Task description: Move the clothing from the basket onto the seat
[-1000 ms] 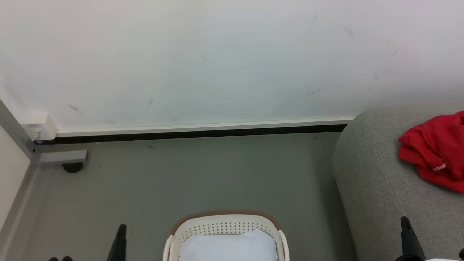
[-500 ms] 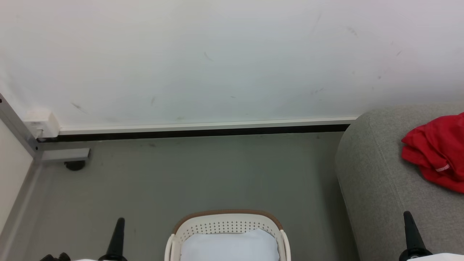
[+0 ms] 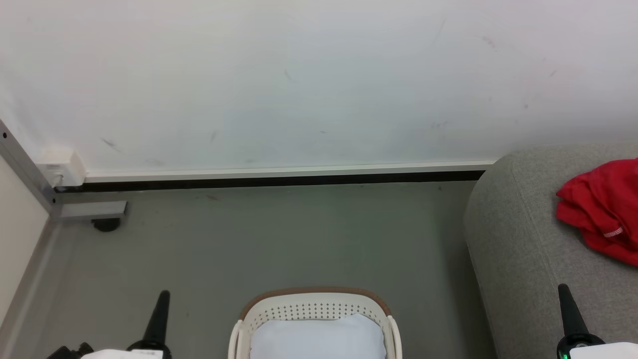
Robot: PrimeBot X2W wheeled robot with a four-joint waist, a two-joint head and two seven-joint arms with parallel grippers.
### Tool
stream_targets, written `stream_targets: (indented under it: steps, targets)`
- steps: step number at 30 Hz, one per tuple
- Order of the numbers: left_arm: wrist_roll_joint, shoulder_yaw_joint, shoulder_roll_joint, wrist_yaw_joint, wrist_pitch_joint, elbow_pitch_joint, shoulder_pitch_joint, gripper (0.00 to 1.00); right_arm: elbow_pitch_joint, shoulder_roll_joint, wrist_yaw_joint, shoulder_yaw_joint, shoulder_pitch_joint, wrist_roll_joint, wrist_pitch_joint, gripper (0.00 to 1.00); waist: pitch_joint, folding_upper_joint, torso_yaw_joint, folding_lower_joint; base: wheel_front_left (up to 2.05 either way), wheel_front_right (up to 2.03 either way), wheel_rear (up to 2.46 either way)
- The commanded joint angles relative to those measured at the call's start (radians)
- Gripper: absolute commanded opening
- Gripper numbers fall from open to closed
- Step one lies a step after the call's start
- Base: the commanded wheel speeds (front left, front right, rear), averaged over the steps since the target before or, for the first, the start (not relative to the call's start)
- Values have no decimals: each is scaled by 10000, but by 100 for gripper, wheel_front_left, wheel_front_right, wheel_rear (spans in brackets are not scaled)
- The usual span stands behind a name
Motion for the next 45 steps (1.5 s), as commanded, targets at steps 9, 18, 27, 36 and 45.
stream_targets:
  steps: [9, 18, 27, 36, 45]
  targets:
    - [-925, 170, 6, -69, 254, -101, -289, 0, -156, -92, -15, -141, -269, 950, 250, 0, 23, -1, 59, 0, 0, 0, 0]
    - [-1591, 265, -12, -80, 454, -115, -397, 0, -197, -96, -16, -214, -342, 1651, 435, 0, 45, -1, 115, 0, 0, 0, 0]
    - [-2212, 358, -24, -92, 634, -124, -498, 0, -246, -97, -19, -290, -414, 2299, 644, 0, 67, -1, 171, 0, 0, 0, 0]
    - [-2794, 442, -41, -85, 800, -139, -589, 0, -288, -101, -20, -363, -470, 2911, 814, 0, 89, -1, 227, 0, 0, 0, 0]
    - [-3325, 516, -58, -94, 959, -145, -677, 0, -319, -102, -22, -432, -537, 3482, 956, 0, 111, -1, 283, 0, 0, 0, 0]
